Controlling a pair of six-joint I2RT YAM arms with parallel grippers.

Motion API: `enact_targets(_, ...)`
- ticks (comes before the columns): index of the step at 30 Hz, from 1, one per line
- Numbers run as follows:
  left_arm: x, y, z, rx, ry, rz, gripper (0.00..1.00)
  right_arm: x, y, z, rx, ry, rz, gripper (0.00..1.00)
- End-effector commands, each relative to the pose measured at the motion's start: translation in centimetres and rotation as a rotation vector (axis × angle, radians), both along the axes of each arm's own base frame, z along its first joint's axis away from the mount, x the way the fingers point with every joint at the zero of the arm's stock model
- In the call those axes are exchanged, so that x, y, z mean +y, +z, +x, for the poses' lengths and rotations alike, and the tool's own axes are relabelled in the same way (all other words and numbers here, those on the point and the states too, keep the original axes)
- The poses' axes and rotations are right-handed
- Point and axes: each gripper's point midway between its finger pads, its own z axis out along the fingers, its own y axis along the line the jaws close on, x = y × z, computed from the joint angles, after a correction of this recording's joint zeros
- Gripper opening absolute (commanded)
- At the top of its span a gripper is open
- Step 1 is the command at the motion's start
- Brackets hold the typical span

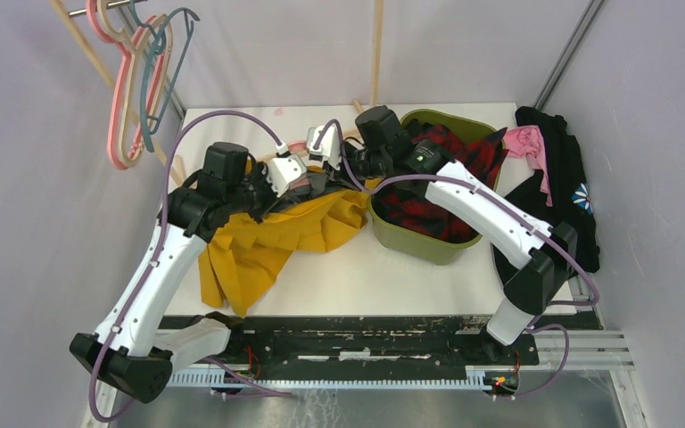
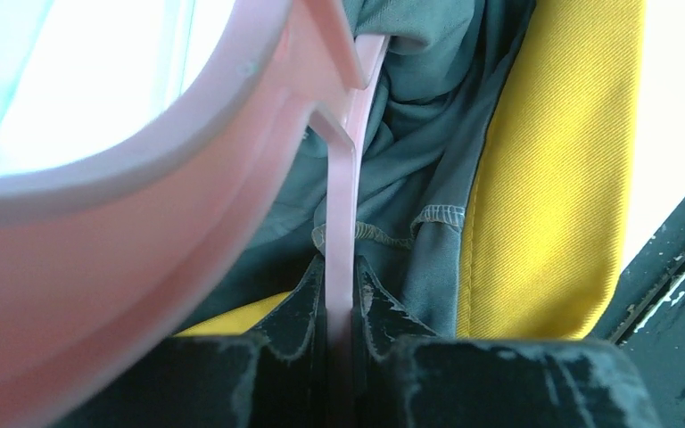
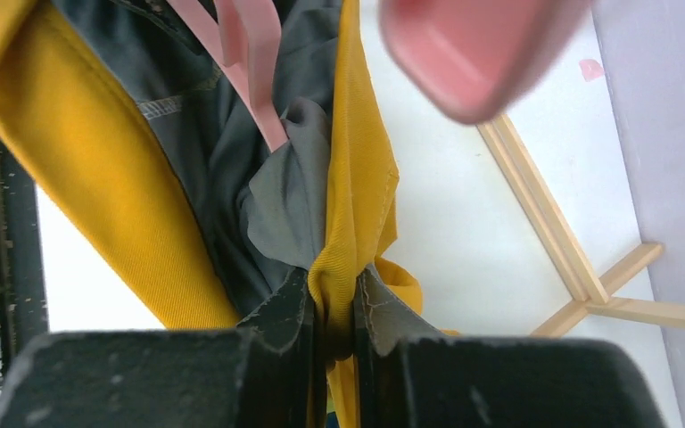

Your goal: Remove the skirt from the hanger

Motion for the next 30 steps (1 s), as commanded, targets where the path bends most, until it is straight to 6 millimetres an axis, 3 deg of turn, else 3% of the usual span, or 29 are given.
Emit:
enact_targets(1, -3.4, 12.6, 1.5, -0.456, -0.136, -0.225, 0.03, -0.4, -0.9, -5.4, 0.239, 0.050, -0.027, 0.04)
enact_targets(4, -3.7, 12.9, 1.3, -0.461, -0.152, -0.242, 0.03, -1.0, -0.9, -5.0, 0.154, 0.068, -0.086, 0.46)
enact_targets(8, -4.3, 13.9, 0.6, -0.471, -0.194, -0.272, 0.03, -2.1, -2.0, -3.5, 0.036, 0.070, -0.209, 0.50)
enact_targets(15, -6.0, 14.6, -2.1, -0.440, -0.314, -0.369, 0.03, -2.6, -0.9, -1.0, -0.132, 0.046, -0.286, 0.56)
enact_targets(21, -6.8, 15.8, -3.8, -0.438, -0.370, -0.454, 0.03, -0.4, -3.0, -0.9, -0.078, 0.082, -0.257, 0.58)
enact_targets(24, -6.9, 16.3, -4.2, -0.444, -0.377, -0.478, 0.03, 0.8, -4.2, -1.7, -0.040, 0.094, -0.247, 0.52)
enact_targets(25, -6.9, 16.3, -4.2, -0.446, -0.374, -0.480, 0.03, 1.0, -4.5, -1.9, -0.033, 0.089, -0.250, 0.44)
enact_targets(26, -6.8, 16.2, -4.1, -0.445, -0.369, -0.478, 0.03, 1.0, -4.7, -2.1, -0.023, 0.087, -0.254, 0.23)
enact_targets(28, -6.6, 16.1, -4.0, -0.447, -0.357, -0.471, 0.03, 0.9, -4.4, -2.1, -0.015, 0.062, -0.250, 0.01)
enact_targets(30, -6.4, 15.8, -3.7, -0.447, -0.338, -0.462, 0.03, 0.4, -3.7, -1.7, -0.024, 0.015, -0.251, 0.01)
